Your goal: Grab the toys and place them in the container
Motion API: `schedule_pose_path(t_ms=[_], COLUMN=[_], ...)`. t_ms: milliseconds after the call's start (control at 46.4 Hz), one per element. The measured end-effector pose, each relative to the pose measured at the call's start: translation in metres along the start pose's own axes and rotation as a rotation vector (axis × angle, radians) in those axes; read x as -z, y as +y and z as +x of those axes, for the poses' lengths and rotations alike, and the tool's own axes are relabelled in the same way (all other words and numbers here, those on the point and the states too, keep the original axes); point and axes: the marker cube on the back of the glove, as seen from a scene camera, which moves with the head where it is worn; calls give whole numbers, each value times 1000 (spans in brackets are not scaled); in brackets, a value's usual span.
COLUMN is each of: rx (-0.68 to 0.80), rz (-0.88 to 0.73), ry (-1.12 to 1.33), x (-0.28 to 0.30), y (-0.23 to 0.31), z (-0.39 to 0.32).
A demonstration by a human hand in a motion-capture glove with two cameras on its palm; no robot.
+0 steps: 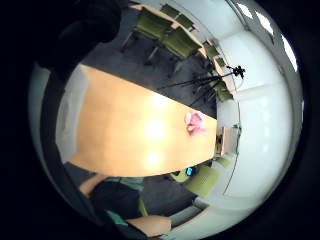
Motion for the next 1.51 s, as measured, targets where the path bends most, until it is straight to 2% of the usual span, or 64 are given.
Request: schedule_pose_path(t_ms=[43,86,474,690,905,1121,1250,1509], rx=[-138,-204,-452,-544,-634,-627,-694,-831], rz=[-2,-2,-49,-49,-74,-167,-178,-342], ry=[60,92,160,148,118,53,70,62], x=[-3,-4,-4,-17,-77,-149,-195,-264], y=[1,6,89,110,121,136,151,174], z=[30,55,264,337,412,472,491,496])
